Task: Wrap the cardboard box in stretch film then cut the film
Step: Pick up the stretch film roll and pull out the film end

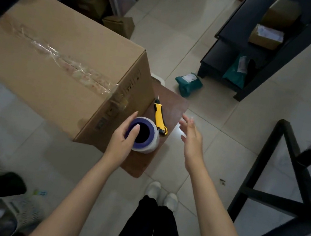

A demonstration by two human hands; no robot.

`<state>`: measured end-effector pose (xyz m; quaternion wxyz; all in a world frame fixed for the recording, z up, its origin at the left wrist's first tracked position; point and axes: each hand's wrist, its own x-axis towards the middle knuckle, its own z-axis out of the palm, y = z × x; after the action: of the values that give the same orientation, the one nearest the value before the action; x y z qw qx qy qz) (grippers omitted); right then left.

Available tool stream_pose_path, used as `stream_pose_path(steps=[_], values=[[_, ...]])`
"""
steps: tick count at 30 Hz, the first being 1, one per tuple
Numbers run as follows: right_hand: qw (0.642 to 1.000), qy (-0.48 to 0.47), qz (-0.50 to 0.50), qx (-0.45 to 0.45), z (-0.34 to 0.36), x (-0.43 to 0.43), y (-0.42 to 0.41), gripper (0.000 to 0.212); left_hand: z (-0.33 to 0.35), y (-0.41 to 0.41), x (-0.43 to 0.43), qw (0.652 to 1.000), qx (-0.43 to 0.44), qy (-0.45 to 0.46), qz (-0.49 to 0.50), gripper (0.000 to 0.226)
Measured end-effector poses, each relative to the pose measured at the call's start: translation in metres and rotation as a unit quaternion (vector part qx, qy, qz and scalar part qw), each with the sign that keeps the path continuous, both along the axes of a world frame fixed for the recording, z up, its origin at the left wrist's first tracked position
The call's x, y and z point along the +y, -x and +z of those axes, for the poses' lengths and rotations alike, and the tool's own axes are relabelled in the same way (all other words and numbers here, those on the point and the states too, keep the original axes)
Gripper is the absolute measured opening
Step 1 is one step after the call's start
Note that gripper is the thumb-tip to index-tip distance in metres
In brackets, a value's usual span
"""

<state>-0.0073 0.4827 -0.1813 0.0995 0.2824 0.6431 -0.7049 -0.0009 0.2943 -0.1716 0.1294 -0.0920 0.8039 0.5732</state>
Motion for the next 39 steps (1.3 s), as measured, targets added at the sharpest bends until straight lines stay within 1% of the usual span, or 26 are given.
stream_pose_path(steps=[2,4,6,8,10,11,13,15,17,19,21,23,25,27,31,34,36,37,39], values=[[1.0,0.004,0.015,-0.002,-0.018,-0.003,0.003,0.045,-0.017,0.006,0.0,0.997,0.01,0.07,-0.035,0.048],[0.999,0.01,0.037,-0.007,-0.036,-0.005,0.007,0.04,-0.029,0.013,0.002,0.979,0.056,0.171,-0.095,0.059],[0.997,0.01,0.071,-0.005,-0.053,-0.006,0.01,0.037,-0.038,0.021,0.003,0.939,0.098,0.27,-0.187,0.076],[0.993,0.001,0.114,0.006,-0.066,-0.009,0.011,0.046,-0.045,0.029,0.002,0.887,0.114,0.347,-0.282,0.092],[0.986,-0.021,0.167,0.02,-0.075,-0.013,0.012,0.057,-0.051,0.035,0.002,0.838,0.118,0.397,-0.355,0.105],[0.98,-0.034,0.192,0.027,-0.08,-0.015,0.013,0.06,-0.055,0.037,0.003,0.819,0.118,0.412,-0.381,0.11],[0.969,-0.063,0.237,0.031,-0.088,-0.021,0.016,0.061,-0.061,0.039,0.003,0.794,0.114,0.433,-0.411,0.116],[0.957,-0.091,0.273,0.028,-0.096,-0.025,0.021,0.06,-0.064,0.038,0.001,0.78,0.105,0.451,-0.42,0.117],[0.944,-0.134,0.299,0.037,-0.102,-0.028,0.024,0.059,-0.066,0.037,0.0,0.781,0.101,0.461,-0.41,0.113],[0.92,-0.221,0.319,0.059,-0.105,-0.028,0.025,0.054,-0.065,0.036,0.001,0.786,0.098,0.463,-0.398,0.11],[0.892,-0.303,0.322,0.093,-0.107,-0.029,0.025,0.043,-0.064,0.035,0.002,0.786,0.1,0.469,-0.392,0.107],[0.885,-0.327,0.313,0.109,-0.109,-0.028,0.025,0.032,-0.062,0.035,0.005,0.78,0.101,0.483,-0.386,0.103],[0.886,-0.331,0.307,0.105,-0.112,-0.029,0.023,0.025,-0.06,0.034,0.005,0.777,0.1,0.497,-0.373,0.099],[0.892,-0.33,0.294,0.1,-0.115,-0.029,0.022,0.022,-0.059,0.033,0.005,0.776,0.096,0.507,-0.364,0.096],[0.906,-0.316,0.252,0.128,-0.117,-0.03,0.012,0.013,-0.056,0.024,0.007,0.781,0.086,0.525,-0.327,0.095],[0.926,-0.279,0.224,0.121,-0.119,-0.031,0.002,0.007,-0.054,0.013,0.008,0.786,0.057,0.552,-0.274,0.096],[0.949,-0.228,0.194,0.101,-0.118,-0.033,-0.001,0.002,-0.053,0.005,0.009,0.791,0.048,0.56,-0.241,0.095],[0.96,-0.201,0.173,0.091,-0.117,-0.035,-0.002,0.006,-0.053,0.001,0.011,0.793,0.047,0.562,-0.23,0.095],[0.975,-0.163,0.133,0.07,-0.115,-0.037,-0.001,0.025,-0.054,-0.006,0.016,0.795,0.047,0.566,-0.213,0.095]])
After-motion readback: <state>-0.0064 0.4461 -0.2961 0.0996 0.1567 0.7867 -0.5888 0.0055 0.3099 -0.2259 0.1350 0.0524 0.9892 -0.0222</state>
